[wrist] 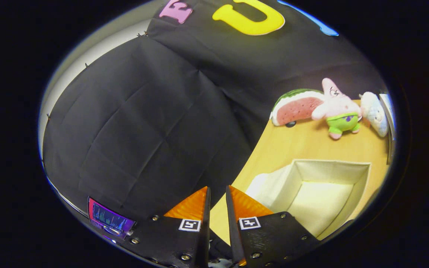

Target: Open the storage box then place both shoes into the box .Put the left shoe in first, then the right shoe, with the right side of both shoes facing outward in a uniform manner.

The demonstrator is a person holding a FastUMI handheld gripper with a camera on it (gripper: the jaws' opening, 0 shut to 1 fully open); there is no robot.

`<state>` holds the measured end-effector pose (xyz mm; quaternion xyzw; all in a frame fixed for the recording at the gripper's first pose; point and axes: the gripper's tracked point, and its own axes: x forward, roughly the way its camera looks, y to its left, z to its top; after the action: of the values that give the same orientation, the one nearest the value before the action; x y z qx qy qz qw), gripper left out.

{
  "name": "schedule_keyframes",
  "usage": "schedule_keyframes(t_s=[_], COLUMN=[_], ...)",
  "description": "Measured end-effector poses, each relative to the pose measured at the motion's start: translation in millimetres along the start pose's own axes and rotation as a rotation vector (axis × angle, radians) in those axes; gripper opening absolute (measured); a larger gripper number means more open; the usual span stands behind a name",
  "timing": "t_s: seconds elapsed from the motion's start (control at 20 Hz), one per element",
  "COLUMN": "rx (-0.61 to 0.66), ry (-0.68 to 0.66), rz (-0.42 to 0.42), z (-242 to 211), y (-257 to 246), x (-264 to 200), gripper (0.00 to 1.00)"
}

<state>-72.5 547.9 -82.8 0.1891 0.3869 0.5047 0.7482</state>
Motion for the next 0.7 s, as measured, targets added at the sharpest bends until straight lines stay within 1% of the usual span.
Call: schedule_keyframes(t_s=[0.15, 0.45, 0.6, 0.7], rx=[-0.092, -0.153, -0.204, -0.200], ry=[-0.069, -0.158, -0.180, -0.174], rz=[-0.089, -0.254, -0.367, -0.423], z=[5.7, 5.7, -5.4, -18.6], y=[-37.5, -102.5, -143.3, -167.3], x=[-43.1, -114.8, -151.4, -173.9], gripper=[0.23, 0.23, 0.23, 0.23])
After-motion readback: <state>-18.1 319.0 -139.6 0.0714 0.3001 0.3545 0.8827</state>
